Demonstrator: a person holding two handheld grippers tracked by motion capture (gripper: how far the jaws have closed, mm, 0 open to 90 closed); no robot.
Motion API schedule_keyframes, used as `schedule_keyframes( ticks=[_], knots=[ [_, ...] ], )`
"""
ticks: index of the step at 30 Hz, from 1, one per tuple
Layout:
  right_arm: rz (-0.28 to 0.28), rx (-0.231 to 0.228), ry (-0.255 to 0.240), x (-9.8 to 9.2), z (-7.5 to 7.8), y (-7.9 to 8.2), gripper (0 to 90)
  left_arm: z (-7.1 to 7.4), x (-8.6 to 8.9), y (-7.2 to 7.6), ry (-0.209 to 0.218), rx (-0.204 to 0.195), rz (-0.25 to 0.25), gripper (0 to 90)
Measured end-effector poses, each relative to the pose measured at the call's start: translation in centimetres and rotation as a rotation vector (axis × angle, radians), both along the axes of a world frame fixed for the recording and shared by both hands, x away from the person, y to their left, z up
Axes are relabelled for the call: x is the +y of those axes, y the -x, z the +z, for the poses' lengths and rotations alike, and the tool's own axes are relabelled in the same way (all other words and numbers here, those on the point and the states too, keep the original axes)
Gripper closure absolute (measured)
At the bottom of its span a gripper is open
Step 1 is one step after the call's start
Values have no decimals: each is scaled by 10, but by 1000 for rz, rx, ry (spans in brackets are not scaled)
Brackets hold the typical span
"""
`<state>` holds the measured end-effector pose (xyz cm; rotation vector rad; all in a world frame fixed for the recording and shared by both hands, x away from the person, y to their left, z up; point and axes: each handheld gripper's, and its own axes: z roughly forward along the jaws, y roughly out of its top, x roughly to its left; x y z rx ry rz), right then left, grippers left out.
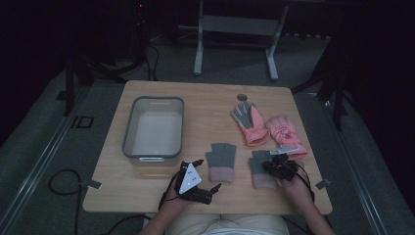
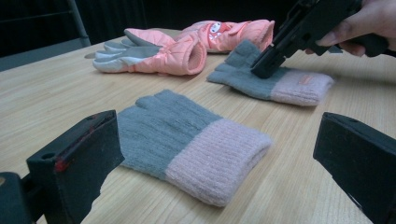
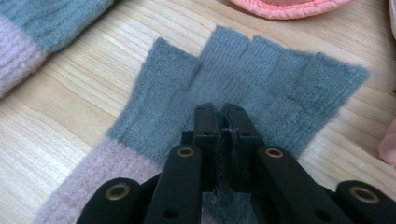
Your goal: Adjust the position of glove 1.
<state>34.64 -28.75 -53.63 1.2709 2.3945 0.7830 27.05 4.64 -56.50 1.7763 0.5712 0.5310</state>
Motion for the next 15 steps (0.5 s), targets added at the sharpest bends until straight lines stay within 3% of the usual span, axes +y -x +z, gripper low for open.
schedule_keyframes(
  ticks=[2, 7, 10, 15],
  knots=[
    [-22, 9, -32, -2, 3, 1, 850, 0, 1, 0, 8, 2, 8, 3],
    [-27, -60, -99, 1, 39, 11, 853, 0, 0, 0, 6, 1, 18, 3],
    [-19, -99, -106, 8, 60, 14, 853, 0, 0, 0, -1, 0, 20, 3],
    [-4, -136, -129, 26, 81, 12, 853, 0, 2, -1, 16, 7, 21, 3]
  ],
)
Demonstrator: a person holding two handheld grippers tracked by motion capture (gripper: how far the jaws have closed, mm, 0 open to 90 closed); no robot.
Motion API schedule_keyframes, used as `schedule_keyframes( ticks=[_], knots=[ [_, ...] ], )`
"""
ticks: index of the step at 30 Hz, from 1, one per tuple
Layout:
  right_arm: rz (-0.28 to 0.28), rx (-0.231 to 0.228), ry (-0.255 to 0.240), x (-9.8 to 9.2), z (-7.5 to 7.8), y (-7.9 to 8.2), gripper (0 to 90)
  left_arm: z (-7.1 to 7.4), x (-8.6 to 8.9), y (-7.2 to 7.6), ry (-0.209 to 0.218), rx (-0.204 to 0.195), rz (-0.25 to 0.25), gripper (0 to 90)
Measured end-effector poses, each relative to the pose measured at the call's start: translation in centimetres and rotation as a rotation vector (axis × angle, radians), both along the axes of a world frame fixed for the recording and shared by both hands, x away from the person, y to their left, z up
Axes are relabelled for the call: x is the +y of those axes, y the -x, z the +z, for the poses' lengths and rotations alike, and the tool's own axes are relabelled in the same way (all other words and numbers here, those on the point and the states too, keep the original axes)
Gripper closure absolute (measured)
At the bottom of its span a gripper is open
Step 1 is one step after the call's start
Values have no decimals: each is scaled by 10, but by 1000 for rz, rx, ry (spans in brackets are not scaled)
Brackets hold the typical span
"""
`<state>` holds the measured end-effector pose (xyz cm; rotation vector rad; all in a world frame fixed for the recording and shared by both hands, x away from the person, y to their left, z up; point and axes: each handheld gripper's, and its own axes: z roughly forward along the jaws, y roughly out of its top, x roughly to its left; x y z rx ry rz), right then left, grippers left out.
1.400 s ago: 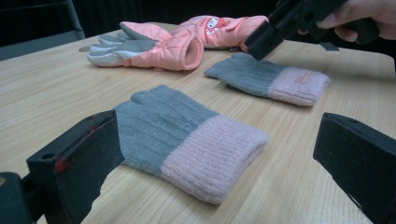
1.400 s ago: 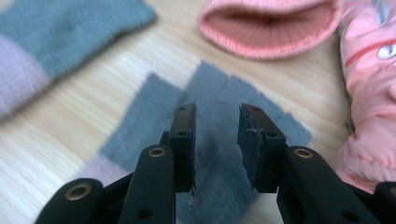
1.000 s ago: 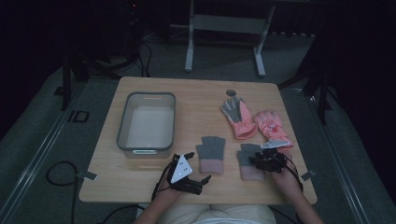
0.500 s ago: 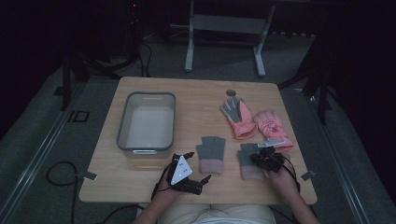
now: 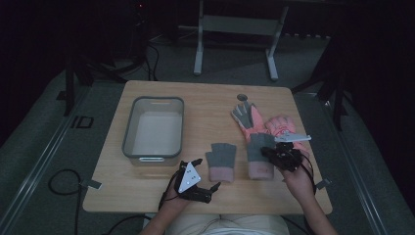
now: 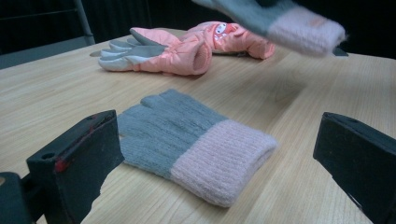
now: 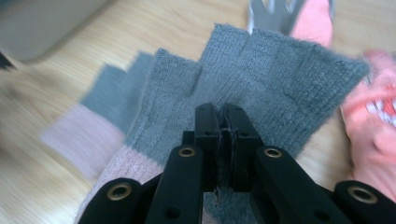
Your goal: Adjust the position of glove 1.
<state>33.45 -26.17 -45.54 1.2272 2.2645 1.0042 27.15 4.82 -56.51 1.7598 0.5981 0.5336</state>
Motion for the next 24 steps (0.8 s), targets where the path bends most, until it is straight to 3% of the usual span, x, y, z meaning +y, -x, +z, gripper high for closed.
schedule_keyframes(
  ticks=[5, 7, 10, 15, 21, 24],
  knots=[
    [33, -33, -9, 27, 11, -5, 852, 0, 0, 0, -3, 1, 6, 3],
    [47, -18, -45, 36, 12, -8, 852, 0, 0, -1, 2, 8, 7, 3],
    [53, -2, -48, 51, 9, -14, 852, 0, 0, 0, 1, 3, 15, 3],
    [66, 21, -55, 77, -2, -21, 852, 0, -1, 1, -14, -14, 18, 3],
    [45, 89, -74, 98, -24, -26, 851, 0, -1, 1, -9, -6, 9, 3],
    [57, 95, -33, 105, -32, -25, 851, 0, -1, 1, -14, -9, 8, 3]
  ],
)
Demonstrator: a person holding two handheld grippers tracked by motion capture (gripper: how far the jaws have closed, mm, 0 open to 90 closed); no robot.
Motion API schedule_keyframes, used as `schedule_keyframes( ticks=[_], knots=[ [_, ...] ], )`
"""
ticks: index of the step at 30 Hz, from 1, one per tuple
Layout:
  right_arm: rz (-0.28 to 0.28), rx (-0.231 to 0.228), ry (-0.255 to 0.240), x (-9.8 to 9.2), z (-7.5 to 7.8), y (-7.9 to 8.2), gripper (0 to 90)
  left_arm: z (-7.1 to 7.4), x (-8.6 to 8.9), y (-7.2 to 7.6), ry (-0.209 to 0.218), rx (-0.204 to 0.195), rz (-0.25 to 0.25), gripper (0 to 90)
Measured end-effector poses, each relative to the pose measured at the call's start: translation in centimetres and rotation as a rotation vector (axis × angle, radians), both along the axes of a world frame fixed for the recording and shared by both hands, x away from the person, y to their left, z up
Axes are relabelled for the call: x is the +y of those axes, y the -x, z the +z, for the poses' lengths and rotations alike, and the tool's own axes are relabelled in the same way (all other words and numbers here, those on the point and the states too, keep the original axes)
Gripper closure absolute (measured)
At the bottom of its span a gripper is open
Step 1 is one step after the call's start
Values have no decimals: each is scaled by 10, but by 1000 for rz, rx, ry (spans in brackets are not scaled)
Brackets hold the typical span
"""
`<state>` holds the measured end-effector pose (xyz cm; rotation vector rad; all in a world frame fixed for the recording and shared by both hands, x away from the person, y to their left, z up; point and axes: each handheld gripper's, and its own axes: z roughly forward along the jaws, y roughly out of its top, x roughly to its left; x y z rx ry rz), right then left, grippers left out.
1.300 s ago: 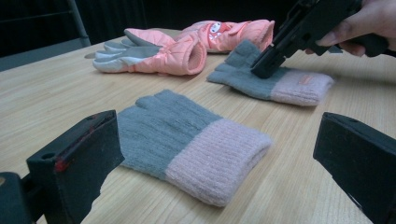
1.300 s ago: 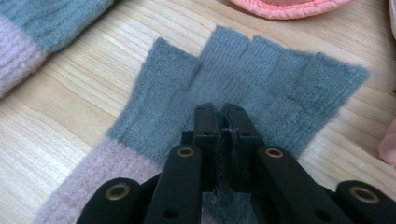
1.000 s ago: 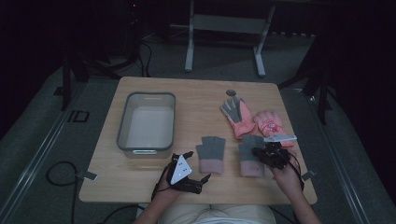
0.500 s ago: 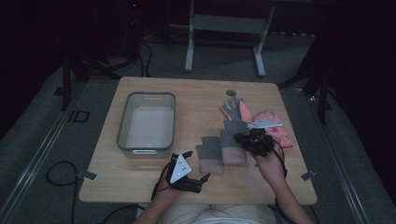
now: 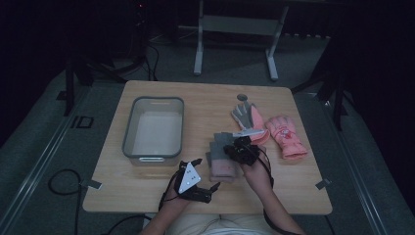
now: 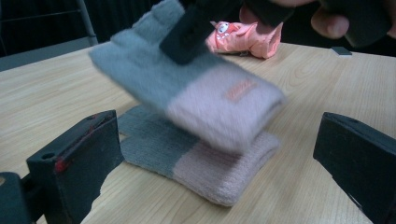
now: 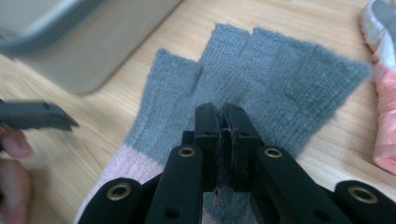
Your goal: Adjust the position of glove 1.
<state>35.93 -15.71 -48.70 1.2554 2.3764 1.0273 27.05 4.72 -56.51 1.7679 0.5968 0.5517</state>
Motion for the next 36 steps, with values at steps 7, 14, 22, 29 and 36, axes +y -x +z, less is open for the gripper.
schedule_keyframes(
  ticks=[7, 14, 22, 29, 36],
  knots=[
    [19, 64, 8, 1, -22, -3, 847, 0, -2, 0, -17, 0, 7, 3],
    [28, 96, 22, 4, -34, -9, 839, 1, -2, -2, -19, 20, 35, 3],
    [5, 91, 11, 5, -41, -13, 836, 1, -1, -5, -9, 48, 37, 3],
    [-11, 88, 12, 5, -50, -15, 789, 1, -2, -6, -10, 67, 69, 4],
    [19, 66, -21, -9, -35, -19, 608, 1, 4, -8, -51, 87, 100, 106]
  ],
)
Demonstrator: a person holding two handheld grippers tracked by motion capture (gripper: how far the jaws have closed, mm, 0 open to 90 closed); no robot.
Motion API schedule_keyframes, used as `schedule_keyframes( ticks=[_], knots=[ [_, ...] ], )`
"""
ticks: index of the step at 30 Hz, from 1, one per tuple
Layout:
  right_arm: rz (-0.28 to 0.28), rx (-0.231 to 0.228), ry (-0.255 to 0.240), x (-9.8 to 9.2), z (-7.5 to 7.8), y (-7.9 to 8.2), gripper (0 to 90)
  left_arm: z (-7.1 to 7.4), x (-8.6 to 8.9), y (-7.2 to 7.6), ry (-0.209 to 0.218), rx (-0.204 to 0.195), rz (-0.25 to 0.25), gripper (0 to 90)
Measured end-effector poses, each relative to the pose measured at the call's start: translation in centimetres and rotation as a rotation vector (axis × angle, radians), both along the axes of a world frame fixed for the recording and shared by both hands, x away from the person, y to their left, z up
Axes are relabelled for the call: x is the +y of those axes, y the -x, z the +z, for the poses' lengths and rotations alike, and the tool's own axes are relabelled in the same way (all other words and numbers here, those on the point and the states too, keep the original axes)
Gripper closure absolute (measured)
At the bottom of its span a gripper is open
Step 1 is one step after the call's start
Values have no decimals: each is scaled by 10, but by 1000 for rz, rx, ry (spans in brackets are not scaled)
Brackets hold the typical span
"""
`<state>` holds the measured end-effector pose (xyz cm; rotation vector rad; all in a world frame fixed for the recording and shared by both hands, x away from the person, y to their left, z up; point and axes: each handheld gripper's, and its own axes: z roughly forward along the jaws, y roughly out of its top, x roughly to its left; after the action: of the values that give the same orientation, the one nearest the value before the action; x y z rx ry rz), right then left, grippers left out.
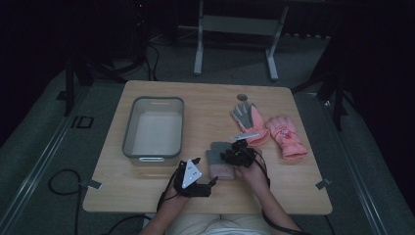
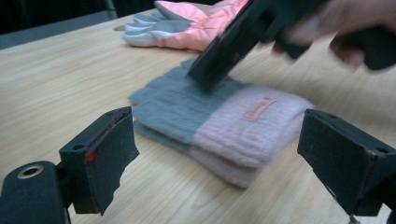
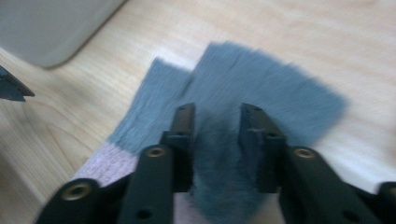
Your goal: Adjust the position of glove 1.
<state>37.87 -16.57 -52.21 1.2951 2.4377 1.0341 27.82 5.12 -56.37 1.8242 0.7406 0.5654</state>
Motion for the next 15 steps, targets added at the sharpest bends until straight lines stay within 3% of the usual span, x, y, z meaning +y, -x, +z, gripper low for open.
schedule_keyframes(
  ticks=[2, 4, 7, 10, 12, 15],
  knots=[
    [-3, -28, -18, -9, 9, -3, 571, 2, 2, -4, 18, 52, -23, 108],
    [0, -45, -42, -19, 16, -7, 575, 5, -1, -6, -12, 65, -10, 108],
    [-8, -56, -32, -29, 21, -18, 567, 8, -8, -6, -71, 7, -84, 104],
    [-25, -45, -46, -33, 21, -29, 559, 10, -18, -12, -156, -4, -142, 106],
    [-28, -29, -64, -31, 21, -34, 555, 12, -23, -16, -174, -11, -194, 112],
    [-40, -37, -30, -25, 19, -41, 532, 15, -30, -20, -197, -39, -257, 177]
  ],
)
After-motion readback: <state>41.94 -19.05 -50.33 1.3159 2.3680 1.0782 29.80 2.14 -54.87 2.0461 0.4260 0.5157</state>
